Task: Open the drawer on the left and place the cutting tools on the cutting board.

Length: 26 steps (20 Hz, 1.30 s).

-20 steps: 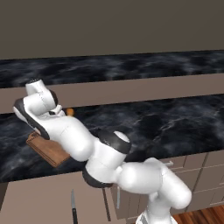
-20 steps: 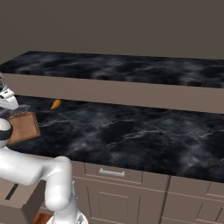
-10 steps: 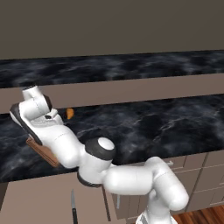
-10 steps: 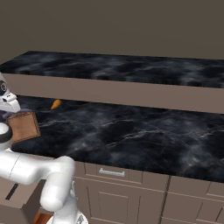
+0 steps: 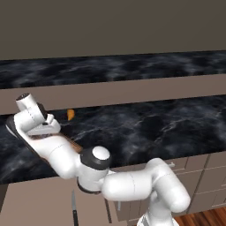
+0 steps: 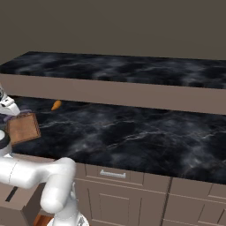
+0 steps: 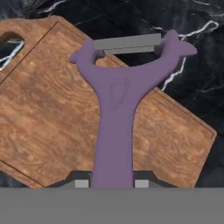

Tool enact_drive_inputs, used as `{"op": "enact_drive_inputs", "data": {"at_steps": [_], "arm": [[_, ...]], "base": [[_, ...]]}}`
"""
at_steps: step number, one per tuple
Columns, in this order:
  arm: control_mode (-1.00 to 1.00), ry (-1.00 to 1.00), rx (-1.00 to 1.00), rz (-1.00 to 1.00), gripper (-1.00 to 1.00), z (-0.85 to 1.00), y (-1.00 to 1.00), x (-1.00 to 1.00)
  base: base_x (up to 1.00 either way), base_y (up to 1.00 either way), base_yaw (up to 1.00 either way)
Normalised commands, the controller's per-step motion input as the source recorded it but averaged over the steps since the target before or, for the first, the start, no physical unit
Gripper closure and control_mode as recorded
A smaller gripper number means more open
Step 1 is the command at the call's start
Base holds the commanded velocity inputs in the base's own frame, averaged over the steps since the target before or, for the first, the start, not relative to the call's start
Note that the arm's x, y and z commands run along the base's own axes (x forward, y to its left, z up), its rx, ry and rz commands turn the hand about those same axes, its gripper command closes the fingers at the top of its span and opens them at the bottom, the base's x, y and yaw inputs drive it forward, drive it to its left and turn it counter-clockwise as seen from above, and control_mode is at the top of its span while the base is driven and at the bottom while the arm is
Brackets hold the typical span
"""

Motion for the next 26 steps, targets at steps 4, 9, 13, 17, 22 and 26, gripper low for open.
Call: {"op": "enact_drive_inputs", "data": {"at_steps": [4,9,13,17,22,26], "arm": [[-1.0,-0.22,0.03,0.1,1.0,-0.42,0.0,-0.01],[-1.0,-0.14,0.08,0.11,1.0,-0.35,-0.02,0.0],[-1.0,-0.1,0.09,0.09,1.0,-0.29,-0.03,0.0],[-1.0,-0.05,0.09,0.06,1.0,-0.21,-0.05,0.07],[-1.0,0.0,0.1,0.03,-1.0,-0.15,0.0,0.27],[-1.0,0.0,0.11,0.04,-1.0,-0.04,-0.01,0.21]], "base": [[0.0,0.0,0.0],[0.0,0.0,0.0],[0.0,0.0,0.0],[0.0,0.0,0.0],[0.0,0.0,0.0],[0.0,0.0,0.0]]}}
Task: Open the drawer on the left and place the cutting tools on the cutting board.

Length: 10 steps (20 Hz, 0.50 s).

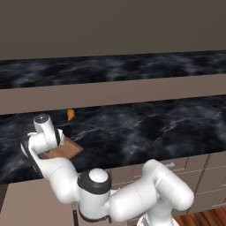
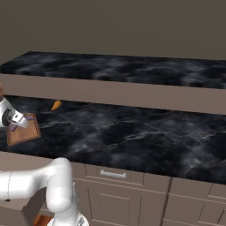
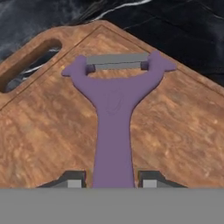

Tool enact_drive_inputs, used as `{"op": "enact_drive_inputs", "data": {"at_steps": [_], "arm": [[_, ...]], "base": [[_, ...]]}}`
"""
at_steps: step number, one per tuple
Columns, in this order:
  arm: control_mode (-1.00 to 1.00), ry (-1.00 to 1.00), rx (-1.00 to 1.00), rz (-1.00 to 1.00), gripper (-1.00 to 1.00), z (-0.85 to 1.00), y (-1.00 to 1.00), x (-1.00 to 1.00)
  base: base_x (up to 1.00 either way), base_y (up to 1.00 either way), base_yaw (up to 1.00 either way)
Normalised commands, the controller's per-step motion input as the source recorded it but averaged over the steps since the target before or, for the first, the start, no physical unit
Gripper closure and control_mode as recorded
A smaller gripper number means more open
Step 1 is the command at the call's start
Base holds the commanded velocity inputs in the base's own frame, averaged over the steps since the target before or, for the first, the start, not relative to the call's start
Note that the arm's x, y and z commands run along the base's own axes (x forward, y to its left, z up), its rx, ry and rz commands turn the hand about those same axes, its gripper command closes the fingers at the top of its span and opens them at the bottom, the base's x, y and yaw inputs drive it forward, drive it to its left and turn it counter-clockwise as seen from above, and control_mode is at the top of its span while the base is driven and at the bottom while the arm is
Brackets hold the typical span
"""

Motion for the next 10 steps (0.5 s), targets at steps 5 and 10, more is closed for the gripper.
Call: {"op": "enact_drive_inputs", "data": {"at_steps": [5,10], "arm": [[-1.0,0.0,0.11,0.02,-1.0,0.14,-0.01,0.01],[-1.0,0.0,0.05,0.0,-1.0,0.7,0.0,-0.36]], "base": [[0.0,0.0,0.0],[0.0,0.0,0.0]]}}
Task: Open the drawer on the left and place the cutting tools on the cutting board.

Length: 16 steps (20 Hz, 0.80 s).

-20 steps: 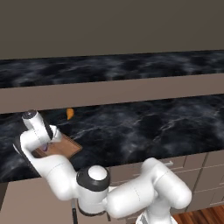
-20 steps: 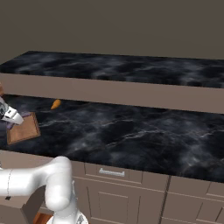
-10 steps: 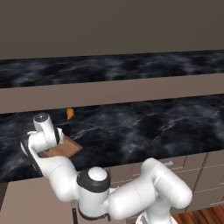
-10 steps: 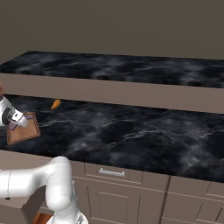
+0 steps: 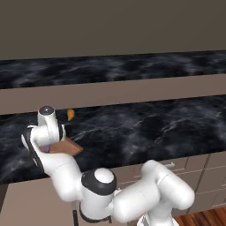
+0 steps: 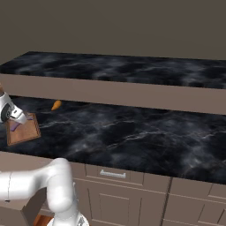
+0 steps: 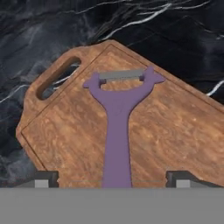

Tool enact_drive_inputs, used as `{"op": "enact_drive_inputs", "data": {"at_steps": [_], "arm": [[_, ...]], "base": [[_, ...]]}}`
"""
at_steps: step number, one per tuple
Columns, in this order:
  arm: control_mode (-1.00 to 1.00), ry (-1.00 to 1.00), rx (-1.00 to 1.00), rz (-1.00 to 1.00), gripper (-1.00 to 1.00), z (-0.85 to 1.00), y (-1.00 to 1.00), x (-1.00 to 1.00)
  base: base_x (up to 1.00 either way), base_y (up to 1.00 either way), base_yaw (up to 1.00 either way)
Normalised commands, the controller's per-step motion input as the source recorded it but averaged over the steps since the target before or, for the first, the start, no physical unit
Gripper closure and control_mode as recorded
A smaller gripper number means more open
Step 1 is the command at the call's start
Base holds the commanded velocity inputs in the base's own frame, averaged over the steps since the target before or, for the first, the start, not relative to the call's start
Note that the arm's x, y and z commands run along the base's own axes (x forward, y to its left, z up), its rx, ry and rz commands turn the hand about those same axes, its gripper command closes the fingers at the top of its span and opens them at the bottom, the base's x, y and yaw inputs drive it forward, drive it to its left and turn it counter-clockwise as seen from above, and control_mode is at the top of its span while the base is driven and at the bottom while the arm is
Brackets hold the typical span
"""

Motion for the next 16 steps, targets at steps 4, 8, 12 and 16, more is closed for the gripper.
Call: {"op": "enact_drive_inputs", "data": {"at_steps": [4,8,12,16], "arm": [[-1.0,0.0,0.07,0.0,-1.0,0.99,-0.02,-0.6],[-1.0,0.0,0.03,0.0,-1.0,0.89,-0.27,-1.0],[-1.0,0.07,0.0,0.0,-1.0,0.54,-0.5,-1.0],[-1.0,0.09,0.0,0.0,-1.0,0.34,-0.66,-1.0]], "base": [[0.0,0.0,0.0],[0.0,0.0,0.0],[0.0,0.0,0.0],[0.0,0.0,0.0]]}}
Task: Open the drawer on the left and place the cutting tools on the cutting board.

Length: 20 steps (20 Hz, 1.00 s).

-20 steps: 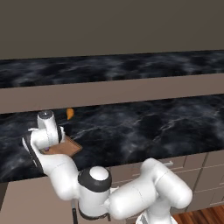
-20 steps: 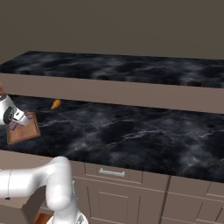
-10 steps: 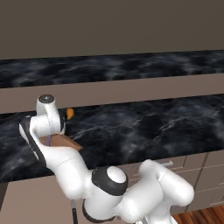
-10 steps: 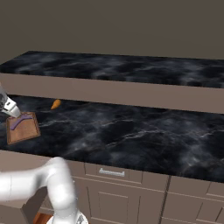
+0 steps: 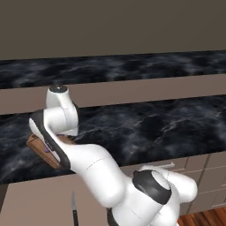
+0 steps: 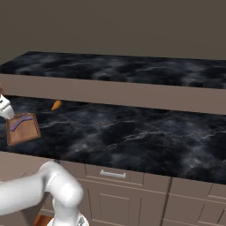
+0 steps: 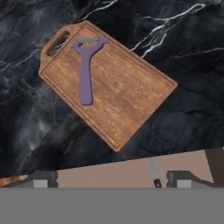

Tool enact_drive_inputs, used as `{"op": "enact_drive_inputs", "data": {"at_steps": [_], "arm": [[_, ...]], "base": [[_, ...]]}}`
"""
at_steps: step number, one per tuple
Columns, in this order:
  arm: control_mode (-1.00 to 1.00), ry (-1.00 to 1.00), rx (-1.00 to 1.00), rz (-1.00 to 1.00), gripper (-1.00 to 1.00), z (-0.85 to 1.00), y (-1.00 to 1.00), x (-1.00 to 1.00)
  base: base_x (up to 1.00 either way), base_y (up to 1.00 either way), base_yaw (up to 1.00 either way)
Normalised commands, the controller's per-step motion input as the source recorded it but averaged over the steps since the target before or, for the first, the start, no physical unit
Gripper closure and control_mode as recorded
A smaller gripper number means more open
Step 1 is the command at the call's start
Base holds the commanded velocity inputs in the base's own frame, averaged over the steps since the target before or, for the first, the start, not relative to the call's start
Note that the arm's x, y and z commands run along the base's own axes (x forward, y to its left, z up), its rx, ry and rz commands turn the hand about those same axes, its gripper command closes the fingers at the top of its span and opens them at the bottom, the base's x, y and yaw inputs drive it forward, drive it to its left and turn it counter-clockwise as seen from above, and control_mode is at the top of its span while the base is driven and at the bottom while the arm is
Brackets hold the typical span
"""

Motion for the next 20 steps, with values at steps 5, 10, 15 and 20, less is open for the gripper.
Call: {"op": "enact_drive_inputs", "data": {"at_steps": [5,10,15,20], "arm": [[-1.0,0.13,0.0,0.0,-1.0,0.13,-0.65,-1.0],[-1.0,0.11,-0.02,0.01,-1.0,-0.01,-0.31,-1.0],[-1.0,0.08,-0.14,0.02,-1.0,-0.24,-0.07,-0.92],[-1.0,0.01,-0.24,0.0,-1.0,-0.39,-0.01,-0.41]], "base": [[0.0,0.0,0.0],[0.0,0.0,0.0],[0.0,0.0,0.0],[0.0,0.0,0.0]]}}
